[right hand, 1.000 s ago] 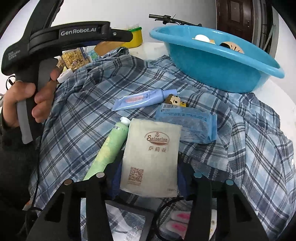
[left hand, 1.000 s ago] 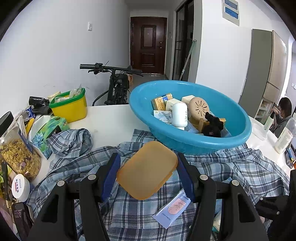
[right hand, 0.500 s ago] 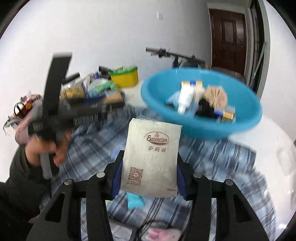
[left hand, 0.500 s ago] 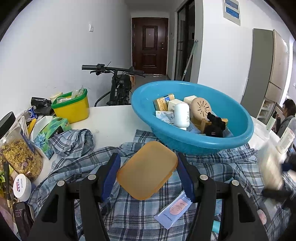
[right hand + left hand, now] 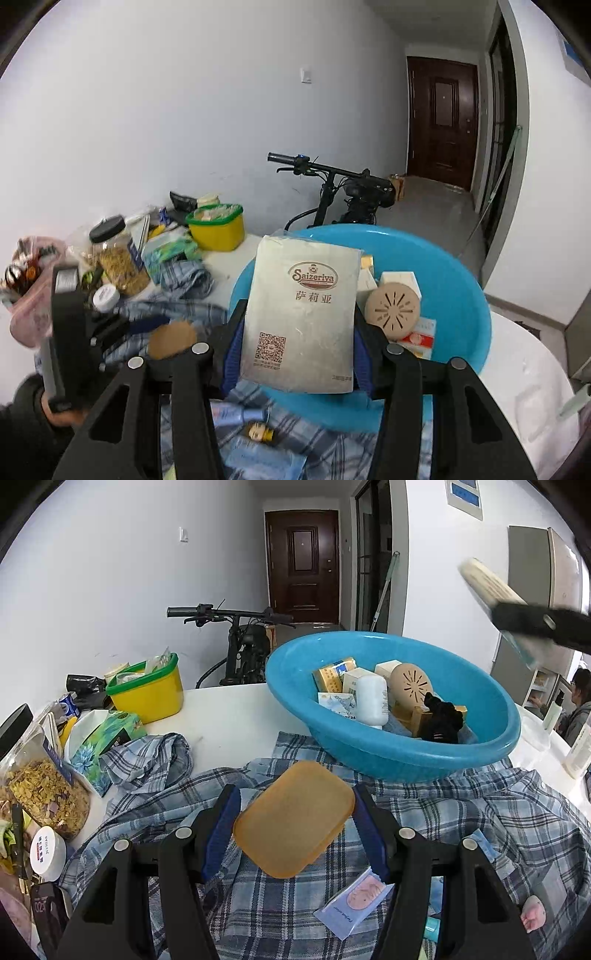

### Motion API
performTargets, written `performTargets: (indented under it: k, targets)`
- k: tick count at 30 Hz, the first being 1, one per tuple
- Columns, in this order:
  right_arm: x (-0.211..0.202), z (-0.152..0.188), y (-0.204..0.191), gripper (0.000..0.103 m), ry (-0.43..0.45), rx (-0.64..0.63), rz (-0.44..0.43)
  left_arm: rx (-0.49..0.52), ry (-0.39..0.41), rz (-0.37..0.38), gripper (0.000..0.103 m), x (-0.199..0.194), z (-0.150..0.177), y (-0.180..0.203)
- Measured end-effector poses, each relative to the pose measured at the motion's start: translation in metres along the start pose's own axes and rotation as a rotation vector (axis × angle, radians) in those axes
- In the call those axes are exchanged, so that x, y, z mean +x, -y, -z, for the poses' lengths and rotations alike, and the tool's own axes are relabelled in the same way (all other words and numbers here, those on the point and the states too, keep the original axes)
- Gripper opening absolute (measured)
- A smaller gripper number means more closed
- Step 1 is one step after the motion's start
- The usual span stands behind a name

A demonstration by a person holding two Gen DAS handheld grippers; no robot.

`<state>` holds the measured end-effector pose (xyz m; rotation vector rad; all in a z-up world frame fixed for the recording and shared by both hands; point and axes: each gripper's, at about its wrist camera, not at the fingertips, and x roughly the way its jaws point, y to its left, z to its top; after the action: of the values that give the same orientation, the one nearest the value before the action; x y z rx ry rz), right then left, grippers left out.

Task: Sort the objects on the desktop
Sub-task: 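Carry the white pouch over the blue basin with the right tool, then carry the amber soap bar into the basin with the left tool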

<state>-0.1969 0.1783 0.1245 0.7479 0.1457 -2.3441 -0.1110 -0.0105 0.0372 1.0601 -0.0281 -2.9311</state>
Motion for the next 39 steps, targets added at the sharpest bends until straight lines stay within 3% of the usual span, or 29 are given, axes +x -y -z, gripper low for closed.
performTargets:
  k: [6, 10, 21, 26, 39]
  targets:
    - [0.035, 0.001, 0.026, 0.049, -0.051, -0.012, 0.091, 0.006, -0.018, 0.008, 0.064, 0.007, 0.002, 0.002]
    - [0.060, 0.018, 0.044, 0.049, -0.113, 0.007, 0.068, 0.019, -0.027, 0.006, 0.064, 0.010, 0.004, 0.008]
    - [0.061, 0.027, 0.054, 0.049, -0.121, 0.055, -0.007, 0.039, -0.055, -0.024, 0.064, 0.023, 0.006, 0.012]
    - [0.065, 0.028, 0.044, 0.049, -0.136, 0.029, -0.022, 0.012, -0.056, -0.042, 0.064, 0.022, -0.007, 0.006]
    - [0.059, 0.027, 0.045, 0.049, -0.118, 0.040, -0.049, 0.071, -0.014, -0.099, 0.064, -0.002, -0.072, 0.021]
